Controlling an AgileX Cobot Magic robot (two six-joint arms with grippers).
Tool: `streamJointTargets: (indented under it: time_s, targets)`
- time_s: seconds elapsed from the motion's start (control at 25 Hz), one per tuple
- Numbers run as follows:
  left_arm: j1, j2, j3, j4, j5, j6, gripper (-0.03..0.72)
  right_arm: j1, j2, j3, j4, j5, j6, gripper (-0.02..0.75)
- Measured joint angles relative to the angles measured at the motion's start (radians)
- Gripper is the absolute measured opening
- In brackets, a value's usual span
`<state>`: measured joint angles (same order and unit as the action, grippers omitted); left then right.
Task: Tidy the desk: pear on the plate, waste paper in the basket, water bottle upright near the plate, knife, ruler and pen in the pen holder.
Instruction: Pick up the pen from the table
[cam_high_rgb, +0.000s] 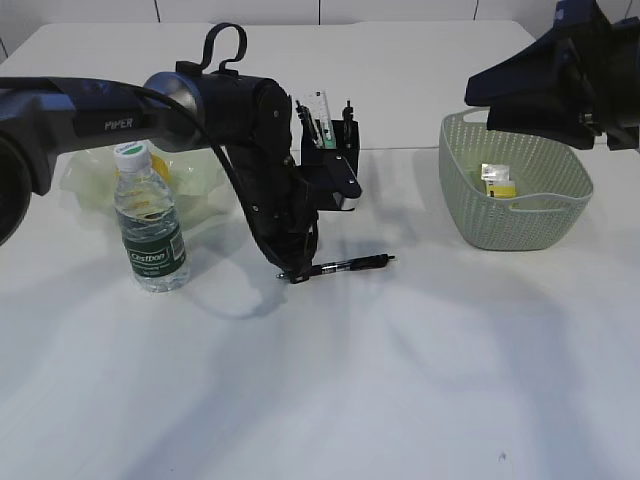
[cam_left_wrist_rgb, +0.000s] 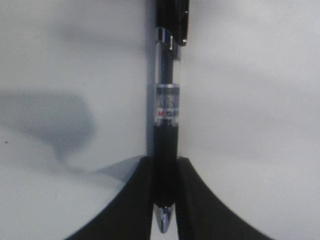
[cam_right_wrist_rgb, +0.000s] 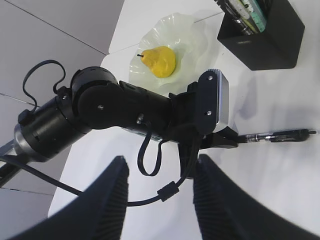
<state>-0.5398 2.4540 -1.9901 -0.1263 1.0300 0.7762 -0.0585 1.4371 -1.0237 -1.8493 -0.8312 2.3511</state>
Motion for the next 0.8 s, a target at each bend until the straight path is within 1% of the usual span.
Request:
streamJointTargets:
  time_s: [0.52, 0.8]
  targets:
    - [0.0, -0.007, -0.002, -0.002, 0.008, 0.0, 0.057, 0.0, 0.0, 0.0, 0.0, 0.0, 0.0, 0.324]
    - [0.002, -0.022, 0.006, -0.021, 0.051, -0.002, 0.055, 0.0, 0.0, 0.0, 0.0, 0.002, 0.0, 0.324]
